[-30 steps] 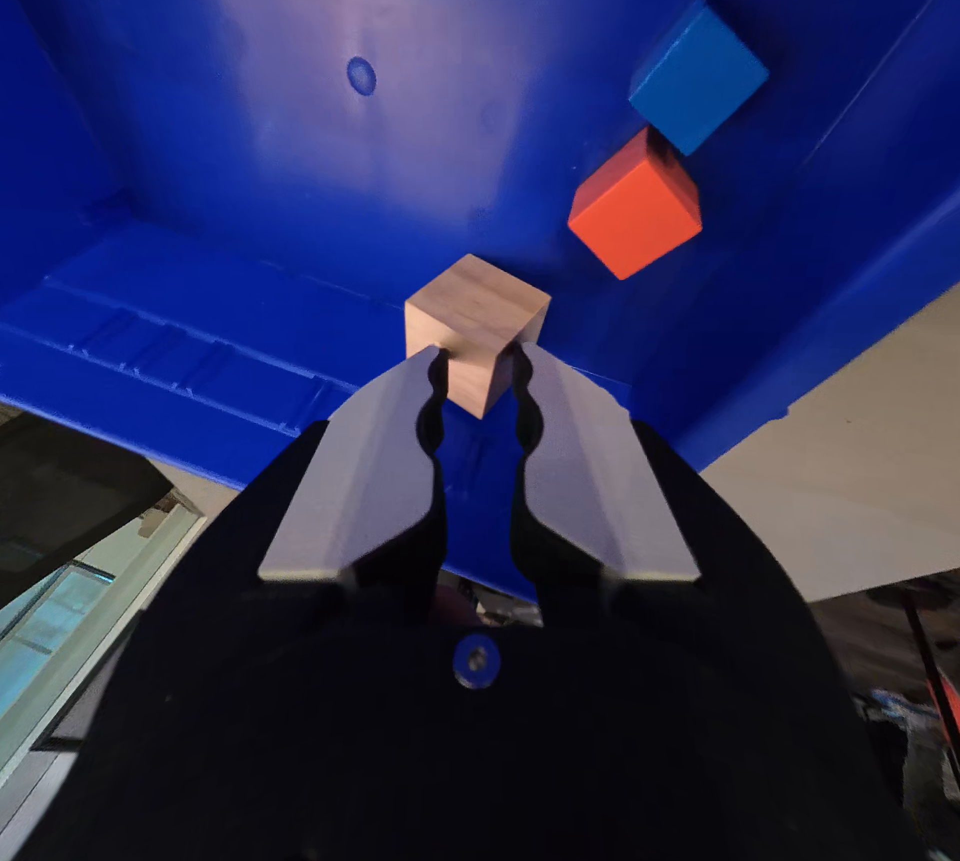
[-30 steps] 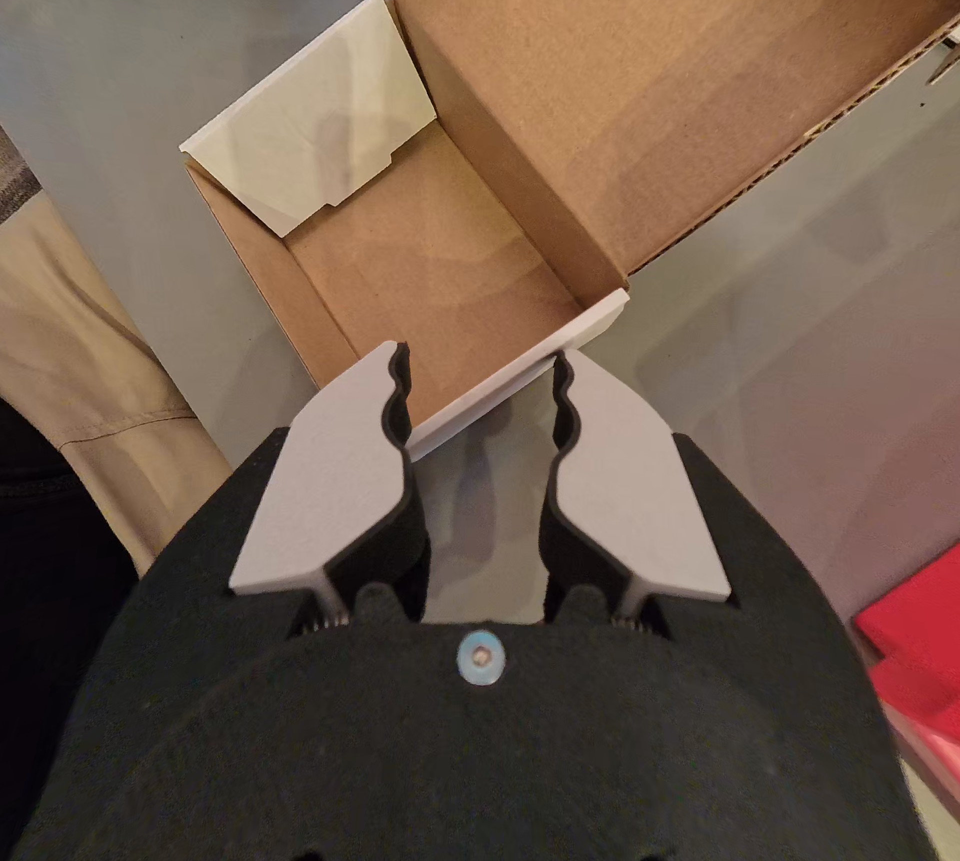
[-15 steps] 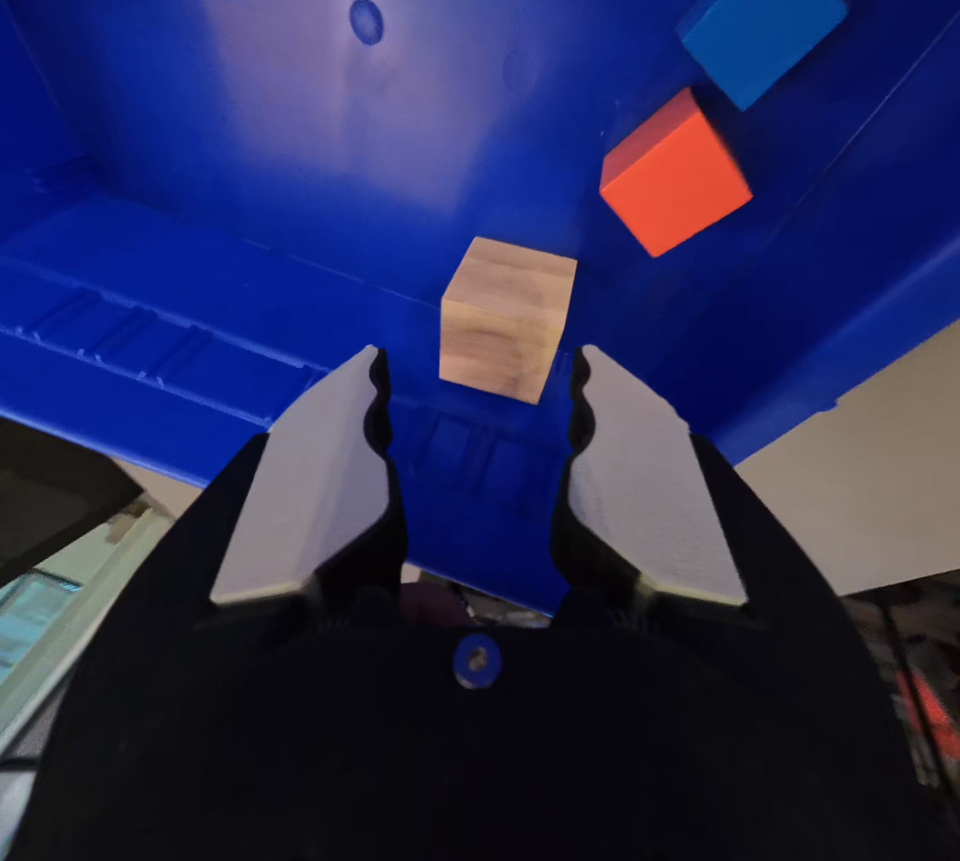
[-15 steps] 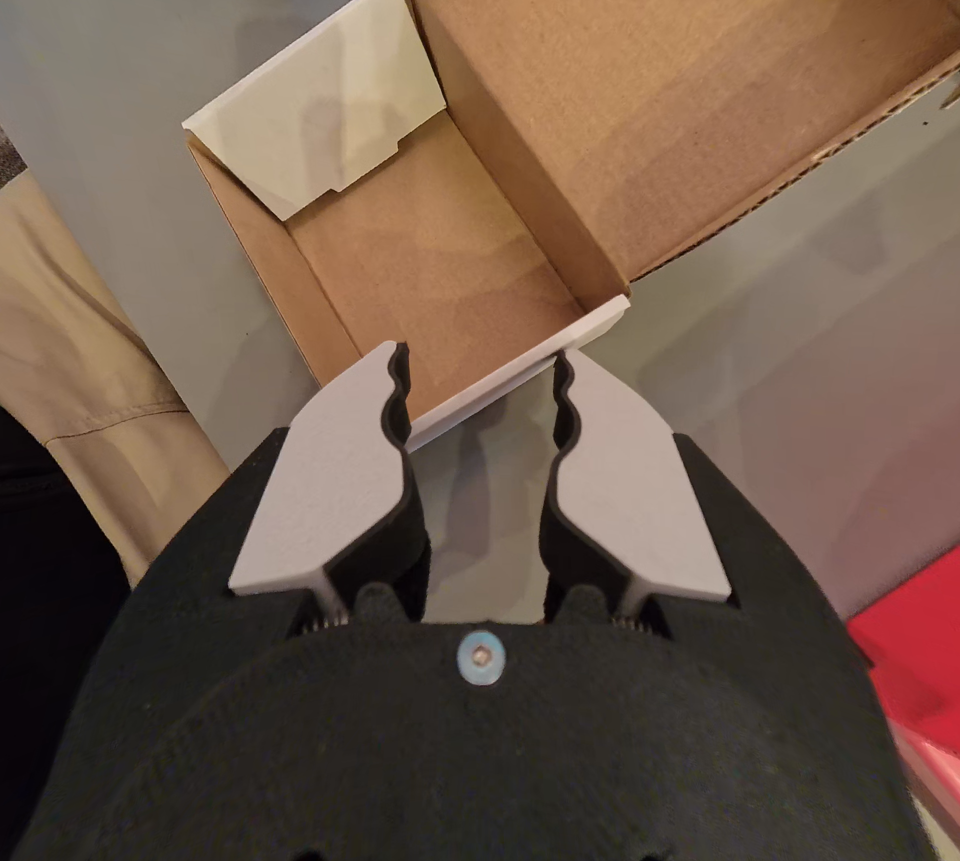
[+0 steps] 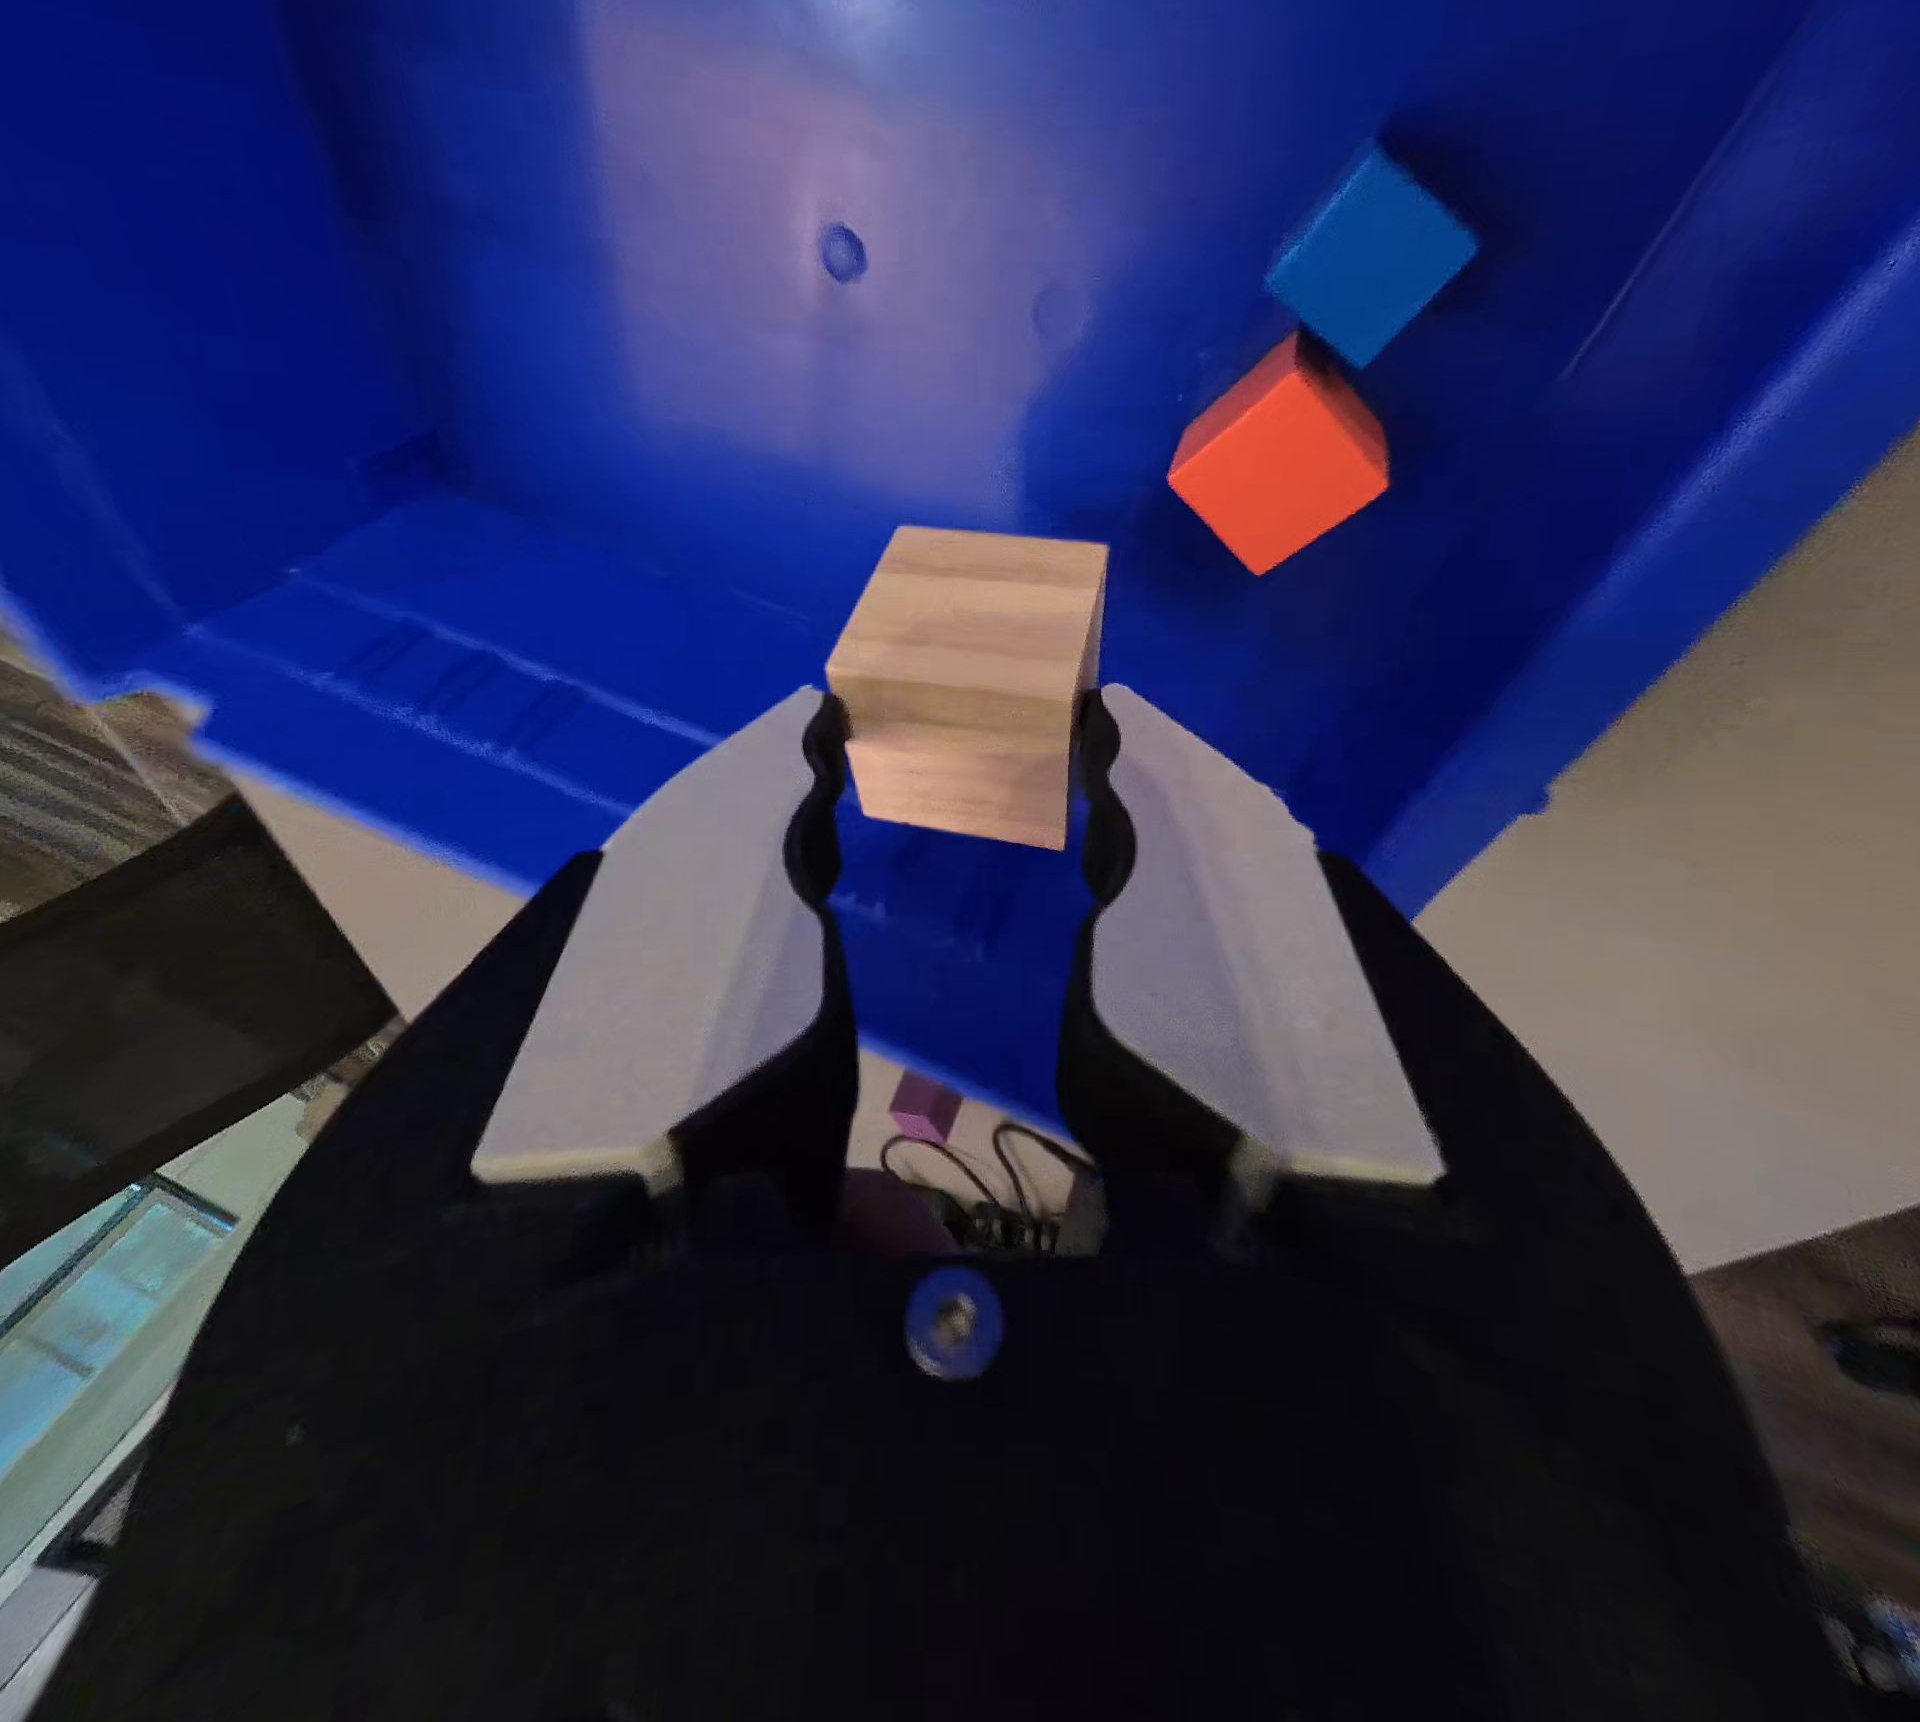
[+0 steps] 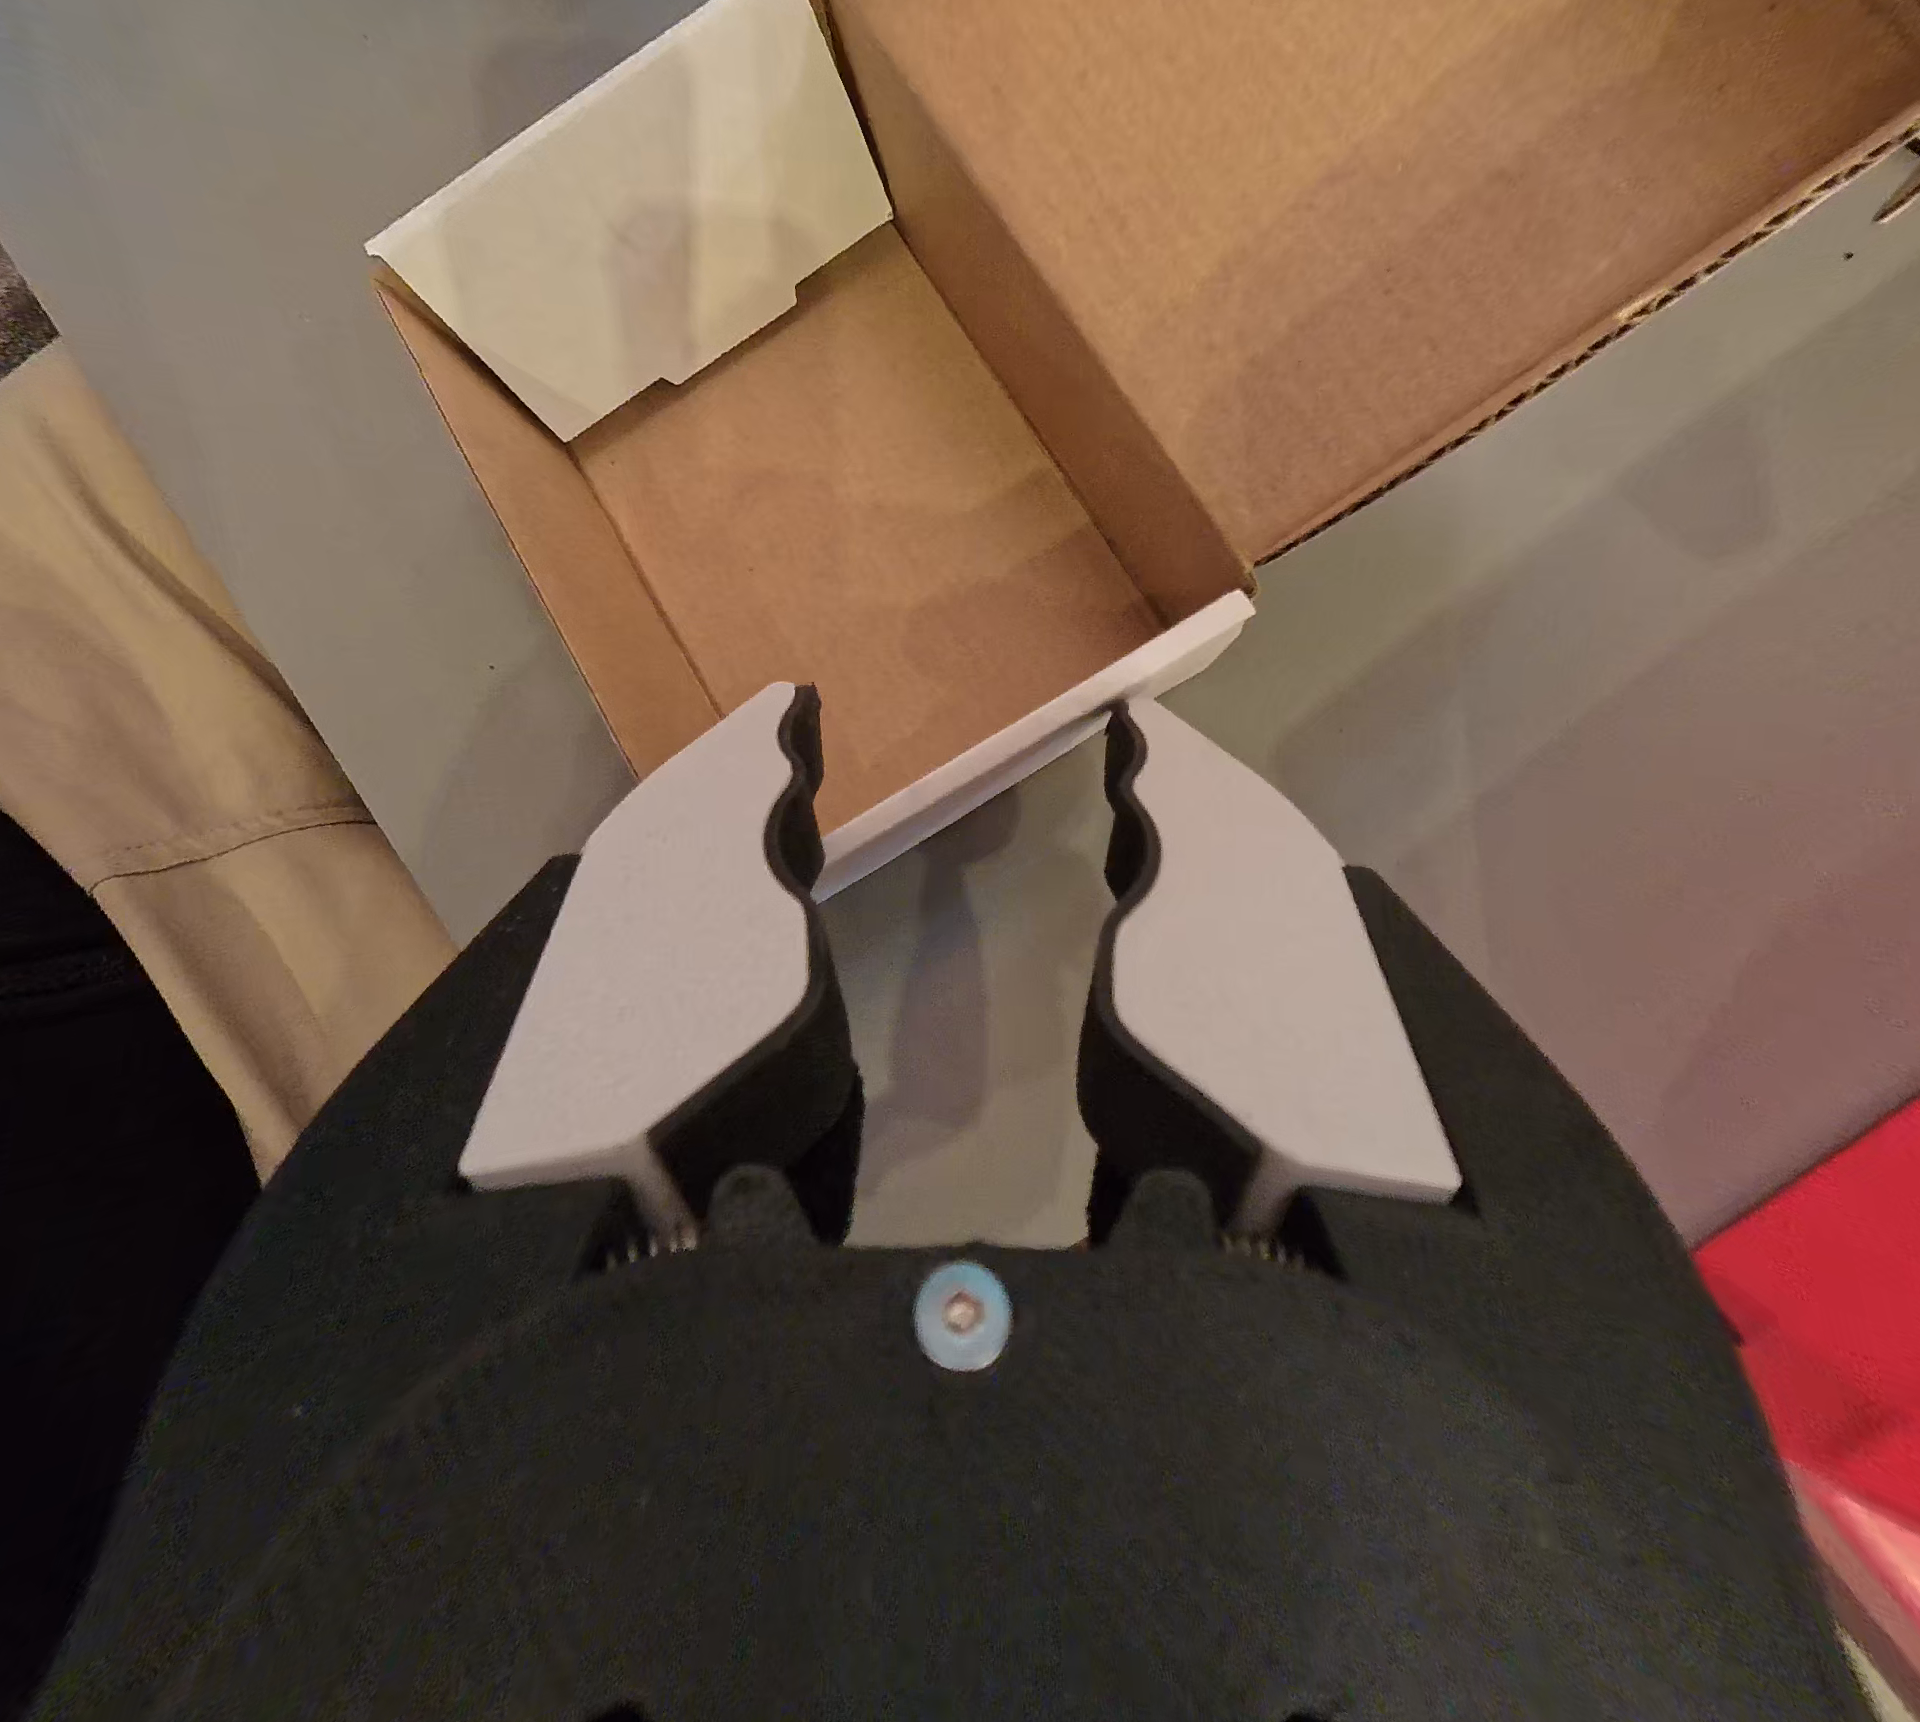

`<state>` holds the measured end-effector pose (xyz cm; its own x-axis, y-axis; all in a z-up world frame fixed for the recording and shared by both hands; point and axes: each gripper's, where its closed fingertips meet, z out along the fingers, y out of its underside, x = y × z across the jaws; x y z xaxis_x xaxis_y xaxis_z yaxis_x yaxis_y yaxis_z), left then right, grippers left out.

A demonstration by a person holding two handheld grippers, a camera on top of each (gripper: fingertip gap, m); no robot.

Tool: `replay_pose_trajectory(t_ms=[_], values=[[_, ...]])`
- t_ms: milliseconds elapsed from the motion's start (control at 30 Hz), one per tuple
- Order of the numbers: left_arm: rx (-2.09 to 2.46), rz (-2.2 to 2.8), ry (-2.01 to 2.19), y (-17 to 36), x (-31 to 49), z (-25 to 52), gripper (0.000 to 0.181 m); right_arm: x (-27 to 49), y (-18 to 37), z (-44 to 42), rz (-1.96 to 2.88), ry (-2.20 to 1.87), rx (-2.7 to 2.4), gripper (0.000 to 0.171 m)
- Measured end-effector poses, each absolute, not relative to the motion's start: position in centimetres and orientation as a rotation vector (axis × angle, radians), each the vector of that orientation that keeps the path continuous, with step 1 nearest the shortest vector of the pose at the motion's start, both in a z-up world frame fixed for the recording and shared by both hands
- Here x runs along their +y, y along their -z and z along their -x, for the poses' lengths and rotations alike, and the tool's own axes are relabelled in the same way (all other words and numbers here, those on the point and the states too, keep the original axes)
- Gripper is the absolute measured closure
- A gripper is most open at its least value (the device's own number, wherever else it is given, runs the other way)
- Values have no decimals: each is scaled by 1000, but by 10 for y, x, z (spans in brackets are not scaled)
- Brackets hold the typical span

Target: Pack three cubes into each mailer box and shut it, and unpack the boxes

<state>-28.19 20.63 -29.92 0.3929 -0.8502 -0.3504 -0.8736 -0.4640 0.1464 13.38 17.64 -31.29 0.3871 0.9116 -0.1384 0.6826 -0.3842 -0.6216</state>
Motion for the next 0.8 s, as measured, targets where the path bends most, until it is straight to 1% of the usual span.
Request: replay_pose_trajectory(t_ms=[167,267,333,400,533,633,800], values=[[1489,2365,-505,234,215,217,138,179,310,-134,2173,-650,-1353,119],[1489,2215,-379,202,209,149,138,180,310,-136,2176,-646,-1343,119],[1529,2139,-289,196,200,101,138,180,311,-137,2180,-643,-1345,119],[1584,2105,-208,204,190,60,138,181,312,-137,2181,-638,-1348,119],[1711,2088,-141,240,174,4,138,181,313,-138,2181,-627,-1353,119],[1787,2116,-165,269,172,-18,138,181,314,-138,2180,-622,-1357,119],[1894,2198,-272,303,173,-32,138,181,318,-139,2195,-613,-1364,119]])
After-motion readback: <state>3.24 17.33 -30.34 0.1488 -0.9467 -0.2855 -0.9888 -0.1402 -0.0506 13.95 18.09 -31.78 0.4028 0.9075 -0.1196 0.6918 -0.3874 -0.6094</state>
